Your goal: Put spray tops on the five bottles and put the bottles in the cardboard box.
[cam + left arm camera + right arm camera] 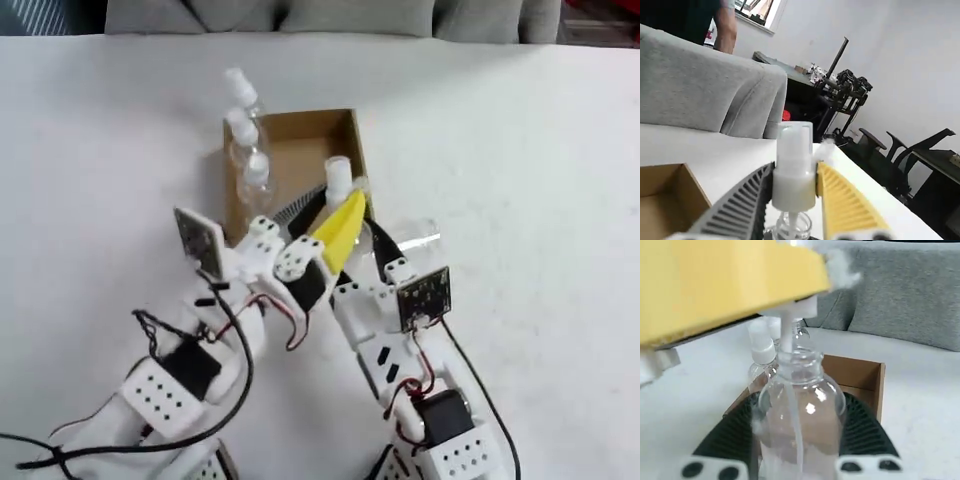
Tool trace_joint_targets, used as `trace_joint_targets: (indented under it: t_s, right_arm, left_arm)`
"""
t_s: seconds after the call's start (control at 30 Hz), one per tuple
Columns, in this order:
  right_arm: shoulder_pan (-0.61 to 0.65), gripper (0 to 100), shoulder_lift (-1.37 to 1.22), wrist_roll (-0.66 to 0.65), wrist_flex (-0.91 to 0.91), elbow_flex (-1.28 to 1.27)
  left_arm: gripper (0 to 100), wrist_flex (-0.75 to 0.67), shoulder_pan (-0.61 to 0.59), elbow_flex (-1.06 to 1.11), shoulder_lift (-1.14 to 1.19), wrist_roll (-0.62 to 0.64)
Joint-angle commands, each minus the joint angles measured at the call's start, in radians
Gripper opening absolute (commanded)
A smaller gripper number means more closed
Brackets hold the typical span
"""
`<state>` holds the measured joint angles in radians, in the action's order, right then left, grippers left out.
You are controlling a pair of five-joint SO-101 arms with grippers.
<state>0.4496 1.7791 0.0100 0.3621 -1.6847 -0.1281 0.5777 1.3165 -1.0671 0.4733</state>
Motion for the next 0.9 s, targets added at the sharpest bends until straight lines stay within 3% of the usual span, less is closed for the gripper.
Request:
trace_joint_targets:
  t_s: [0.0,0.27,0.47,0.87]
  right_arm:
    - [-0.013,3.4,0.004,0.008,-0.004,-0.006]
    - [-0.013,3.4,0.004,0.000,0.001,-0.006]
    - [-0.013,3.4,0.004,-0.002,0.001,-0.006]
    - [-0.030,3.4,0.004,-0.002,0.001,-0.006]
  left_arm:
    - [2,-0.003,0.012,0.029,-0.077,0.002]
    - [2,-0.003,0.010,0.037,-0.077,-0.015]
    - [2,-0.003,0.018,0.037,-0.077,-0.256]
    - [2,-0.015,0.073,0.101,-0.084,-0.269]
